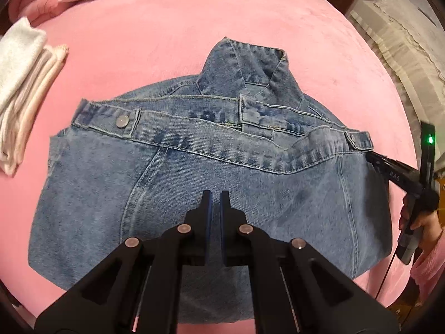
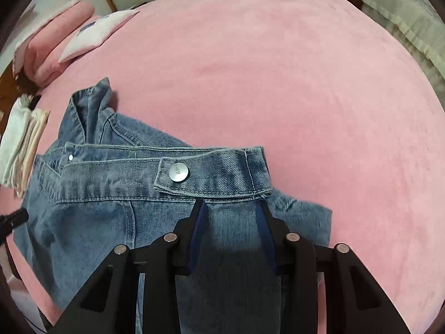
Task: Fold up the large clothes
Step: 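Press the folded jacket flat with both closed tools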
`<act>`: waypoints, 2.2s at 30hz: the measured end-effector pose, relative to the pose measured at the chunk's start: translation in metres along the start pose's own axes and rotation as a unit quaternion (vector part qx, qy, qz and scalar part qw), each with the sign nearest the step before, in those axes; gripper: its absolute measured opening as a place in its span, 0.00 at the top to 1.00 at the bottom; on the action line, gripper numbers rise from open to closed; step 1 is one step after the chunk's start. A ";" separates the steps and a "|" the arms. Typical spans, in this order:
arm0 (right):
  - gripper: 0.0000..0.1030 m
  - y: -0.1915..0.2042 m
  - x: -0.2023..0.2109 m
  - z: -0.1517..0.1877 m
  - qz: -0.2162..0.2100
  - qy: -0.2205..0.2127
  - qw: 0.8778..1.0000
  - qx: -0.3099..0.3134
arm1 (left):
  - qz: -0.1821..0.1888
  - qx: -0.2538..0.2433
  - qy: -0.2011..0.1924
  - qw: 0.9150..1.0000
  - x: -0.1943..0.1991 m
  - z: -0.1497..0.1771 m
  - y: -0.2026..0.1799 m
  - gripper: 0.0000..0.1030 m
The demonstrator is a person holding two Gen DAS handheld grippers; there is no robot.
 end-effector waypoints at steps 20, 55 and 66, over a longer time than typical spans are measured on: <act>1.00 -0.092 0.058 0.023 0.004 -0.051 0.973 -0.225 | 0.015 -0.043 0.024 0.999 -0.014 0.005 -0.016 0.99; 1.00 0.096 -0.015 -0.024 -0.182 -0.048 0.977 -0.096 | 0.010 0.094 -0.050 0.994 -0.057 -0.047 0.051 0.99; 1.00 -0.033 0.010 0.000 -0.033 -0.064 0.979 -0.191 | -0.013 0.190 -0.072 0.979 -0.046 -0.052 0.168 0.99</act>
Point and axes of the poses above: each gripper's, at about its wrist camera, not at the fingertips, and x roughly against the way its jaws point, y to its left, z to its underside, the point moved 9 cm from there along -x, roughly the way its jaws point, and after that the axes turned 12 degrees about y, right-handed, at the moved point
